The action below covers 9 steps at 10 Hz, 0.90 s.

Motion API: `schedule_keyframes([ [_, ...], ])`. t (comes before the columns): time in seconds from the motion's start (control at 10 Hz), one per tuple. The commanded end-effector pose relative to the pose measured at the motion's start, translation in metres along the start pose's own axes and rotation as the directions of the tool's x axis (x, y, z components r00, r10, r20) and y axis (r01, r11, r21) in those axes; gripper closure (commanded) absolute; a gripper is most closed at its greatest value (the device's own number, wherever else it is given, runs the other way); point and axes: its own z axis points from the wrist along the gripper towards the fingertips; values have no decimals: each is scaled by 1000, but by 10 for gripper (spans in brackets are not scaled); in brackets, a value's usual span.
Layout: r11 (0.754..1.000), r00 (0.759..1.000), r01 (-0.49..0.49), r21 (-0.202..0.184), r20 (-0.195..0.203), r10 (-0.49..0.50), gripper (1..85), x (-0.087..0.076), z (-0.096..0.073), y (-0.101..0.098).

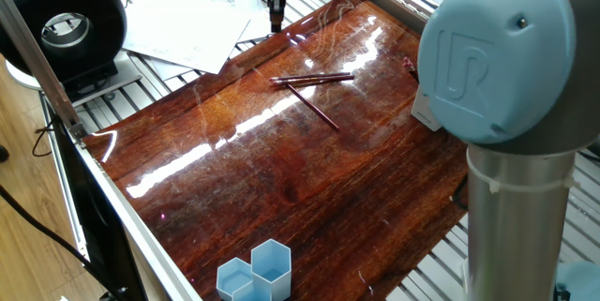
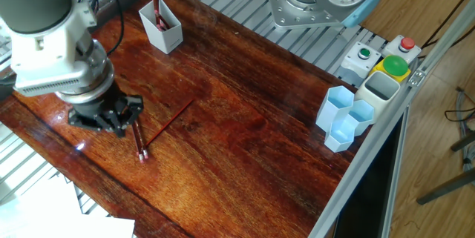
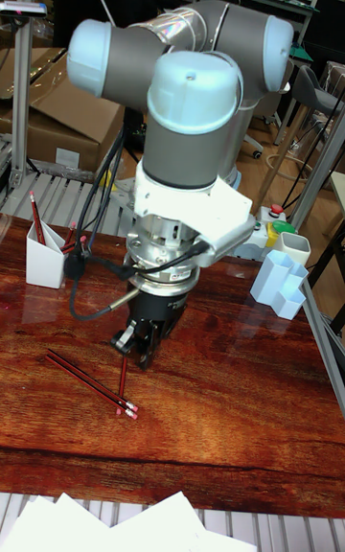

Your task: Put the pen into the pen holder

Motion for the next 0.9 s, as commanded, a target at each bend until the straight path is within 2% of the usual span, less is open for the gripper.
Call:
schedule_keyframes([
  [0.0,998,998,-49,-31,-39,48,847,11,3,3],
  [0.1,996,992,-85,14,-94,86,847,26,2,-7],
  [0.2,991,984,-132,32,-112,135,847,32,1,-10],
  [0.3,982,971,-164,98,-160,178,847,47,-2,-23],
  [0.4,979,968,-160,124,-173,180,847,51,-3,-29],
  [0.5,988,984,-148,49,-88,152,847,30,38,-38],
  [0.6,989,987,-144,24,-65,146,847,32,65,-47],
  [0.7,989,986,-148,14,-74,149,847,43,80,-46],
  [0.8,986,983,-166,1,-85,165,847,51,88,-38],
])
